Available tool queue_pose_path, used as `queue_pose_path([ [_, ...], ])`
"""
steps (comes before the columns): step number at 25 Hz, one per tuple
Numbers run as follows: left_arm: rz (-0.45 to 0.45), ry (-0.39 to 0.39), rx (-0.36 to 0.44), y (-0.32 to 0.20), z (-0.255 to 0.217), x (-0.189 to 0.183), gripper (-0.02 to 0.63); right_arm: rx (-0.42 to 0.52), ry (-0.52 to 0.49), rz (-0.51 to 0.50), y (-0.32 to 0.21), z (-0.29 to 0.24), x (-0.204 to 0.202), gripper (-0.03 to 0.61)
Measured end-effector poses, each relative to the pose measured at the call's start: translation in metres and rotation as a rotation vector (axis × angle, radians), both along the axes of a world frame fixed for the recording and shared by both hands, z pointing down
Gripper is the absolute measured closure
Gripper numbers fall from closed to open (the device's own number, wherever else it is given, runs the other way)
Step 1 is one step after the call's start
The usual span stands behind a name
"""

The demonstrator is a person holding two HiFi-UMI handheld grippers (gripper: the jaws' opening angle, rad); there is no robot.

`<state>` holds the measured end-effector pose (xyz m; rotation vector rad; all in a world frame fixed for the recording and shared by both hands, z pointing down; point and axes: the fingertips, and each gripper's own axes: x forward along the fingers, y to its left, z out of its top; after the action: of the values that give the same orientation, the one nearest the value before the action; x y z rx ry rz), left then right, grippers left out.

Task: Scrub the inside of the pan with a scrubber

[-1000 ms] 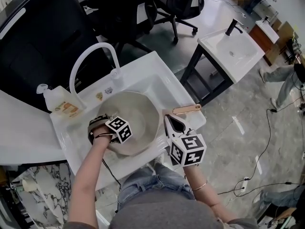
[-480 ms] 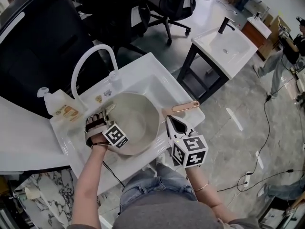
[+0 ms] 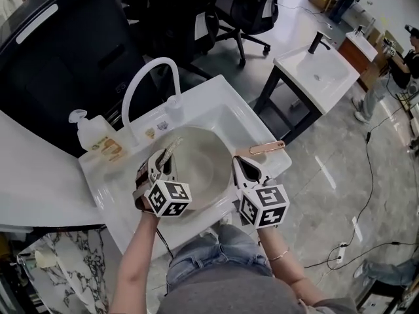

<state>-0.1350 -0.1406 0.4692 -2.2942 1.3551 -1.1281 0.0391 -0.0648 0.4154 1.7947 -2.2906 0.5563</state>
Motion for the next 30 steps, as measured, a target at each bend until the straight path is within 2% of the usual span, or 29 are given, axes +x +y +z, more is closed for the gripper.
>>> queue_pose_path([
  [7, -0.035, 0.424, -0.126, 0.03, -0.019, 0.008, 0.551, 0.043, 0.007, -0.059, -0.003, -0.01, -0.033, 0.568],
  [11, -0.052, 0.603, -0.171, 0.043, -0.034, 0.01, 0.551, 0.05, 0.008, -0.107, 0.0, -0.011, -0.05, 0.568],
  [14, -0.052, 0.698, -0.187, 0.05, -0.041, 0.013, 0.551, 0.056, 0.001, -0.14, 0.002, -0.012, -0.061, 0.568],
  [20, -0.055, 0.797, -0.185, 0.061, -0.052, 0.012, 0.551, 0.088, -0.017, -0.184, 0.005, -0.018, -0.072, 0.568],
  [30, -0.096, 0.815, -0.05, 0.075, -0.077, 0.007, 0.551, 0.205, -0.021, -0.223, 0.017, -0.038, -0.064, 0.569],
])
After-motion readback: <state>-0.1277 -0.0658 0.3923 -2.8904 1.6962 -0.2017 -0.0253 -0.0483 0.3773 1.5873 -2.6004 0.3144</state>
